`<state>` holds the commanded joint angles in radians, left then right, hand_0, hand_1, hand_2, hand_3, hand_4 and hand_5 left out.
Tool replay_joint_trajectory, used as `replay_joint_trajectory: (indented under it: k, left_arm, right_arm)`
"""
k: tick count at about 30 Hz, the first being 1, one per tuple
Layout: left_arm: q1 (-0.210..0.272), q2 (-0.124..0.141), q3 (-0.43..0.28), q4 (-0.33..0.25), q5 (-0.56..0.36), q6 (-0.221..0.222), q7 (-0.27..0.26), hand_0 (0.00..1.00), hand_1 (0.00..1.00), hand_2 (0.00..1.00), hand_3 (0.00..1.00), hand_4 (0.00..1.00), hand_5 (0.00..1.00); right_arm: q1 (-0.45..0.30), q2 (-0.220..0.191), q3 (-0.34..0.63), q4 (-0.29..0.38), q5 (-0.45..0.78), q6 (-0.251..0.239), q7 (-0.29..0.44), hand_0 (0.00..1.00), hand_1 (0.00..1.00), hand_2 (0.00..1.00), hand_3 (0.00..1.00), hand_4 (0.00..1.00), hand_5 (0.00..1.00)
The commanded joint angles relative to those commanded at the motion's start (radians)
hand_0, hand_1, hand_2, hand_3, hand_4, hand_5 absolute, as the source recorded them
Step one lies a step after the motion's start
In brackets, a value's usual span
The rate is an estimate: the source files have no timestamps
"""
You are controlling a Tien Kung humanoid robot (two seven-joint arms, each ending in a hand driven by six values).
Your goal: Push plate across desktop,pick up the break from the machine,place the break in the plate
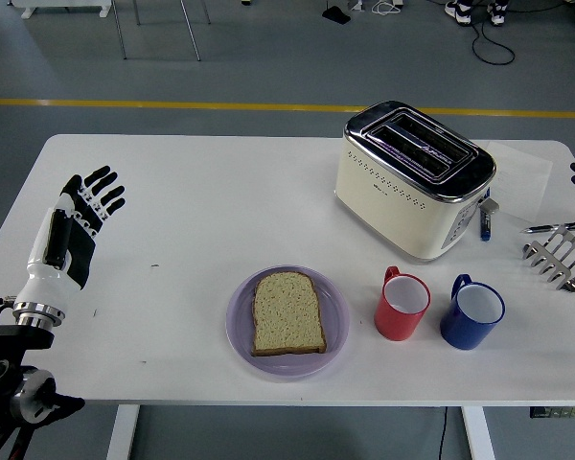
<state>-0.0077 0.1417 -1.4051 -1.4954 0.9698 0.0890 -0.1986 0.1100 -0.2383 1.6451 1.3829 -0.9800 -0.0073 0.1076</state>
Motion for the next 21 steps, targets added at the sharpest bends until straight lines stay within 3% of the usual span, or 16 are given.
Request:
replay_joint_trajectory:
  k: [21]
  left_arm:
    - [0.004,-0.009,-0.021,0.003,-0.011,0.019,-0.013,0.834,0.843,0.876,0.809,0.573,0.998]
  right_arm:
    - [0.004,0.010,-0.054,-0.007,0.008,-0.006,-0.002,0.879,0.794,0.819,0.793,0.500,0.563]
